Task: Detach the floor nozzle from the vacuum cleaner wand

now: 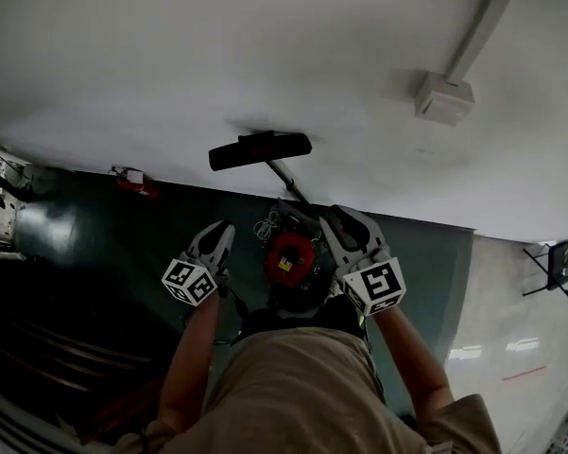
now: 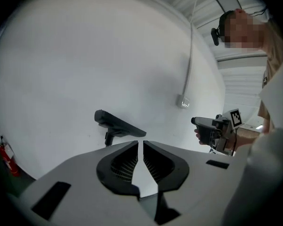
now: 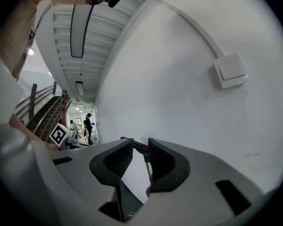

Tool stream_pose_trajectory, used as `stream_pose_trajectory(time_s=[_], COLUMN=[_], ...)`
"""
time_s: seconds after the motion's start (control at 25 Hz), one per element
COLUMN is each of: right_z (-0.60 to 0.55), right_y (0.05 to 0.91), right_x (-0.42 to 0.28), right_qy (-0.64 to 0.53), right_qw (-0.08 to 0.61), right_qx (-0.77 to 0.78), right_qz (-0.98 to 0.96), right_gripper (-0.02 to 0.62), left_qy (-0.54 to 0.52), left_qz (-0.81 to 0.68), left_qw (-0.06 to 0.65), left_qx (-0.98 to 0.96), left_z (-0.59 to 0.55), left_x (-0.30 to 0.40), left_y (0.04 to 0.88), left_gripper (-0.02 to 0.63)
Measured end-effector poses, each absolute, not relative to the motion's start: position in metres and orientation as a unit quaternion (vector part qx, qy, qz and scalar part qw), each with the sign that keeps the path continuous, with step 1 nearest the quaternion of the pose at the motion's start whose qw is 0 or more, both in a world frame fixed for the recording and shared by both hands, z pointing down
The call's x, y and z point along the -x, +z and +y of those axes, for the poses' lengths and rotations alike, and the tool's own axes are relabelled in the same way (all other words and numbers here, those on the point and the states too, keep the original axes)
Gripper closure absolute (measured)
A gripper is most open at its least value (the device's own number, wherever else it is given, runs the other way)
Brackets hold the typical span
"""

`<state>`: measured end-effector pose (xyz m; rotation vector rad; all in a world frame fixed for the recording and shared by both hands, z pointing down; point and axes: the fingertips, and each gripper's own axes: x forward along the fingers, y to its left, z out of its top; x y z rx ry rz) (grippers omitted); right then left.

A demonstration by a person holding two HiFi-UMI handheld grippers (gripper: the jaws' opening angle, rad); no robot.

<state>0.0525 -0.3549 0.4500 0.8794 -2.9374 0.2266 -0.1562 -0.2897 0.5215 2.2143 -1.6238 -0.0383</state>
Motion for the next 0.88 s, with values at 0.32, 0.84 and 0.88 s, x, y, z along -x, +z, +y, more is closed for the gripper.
stream_pose_trajectory(time_s=[0.32,0.84,0.88], right_z=[-0.379,-0.376,-0.376], right_y=[0.464,0.476,0.477], right_x=[-0.027,0.039,0.044], right_qy=[0.054,0.052,0.054], right_qw=[0.058,0.092,0.092], right_qx=[-0.272,-0.345,-0.348], right_qz=[-0.959,-0.933,-0.932], right_gripper=[0.506,0.506,0.506], left_qy=[0.024,0.240,0.270], left_qz=[-0.596,-0.505,-0.492], left_qw=[0.150,-0.065,-0.089], left_qx=[-0.788,-0.826,-0.823], left_z=[-0.315,-0.362,-0.367], left_x=[0.184,0.212,0.209], left_y=[0.502,0.476,0.479], left_gripper=[0.543,0.425,0.417])
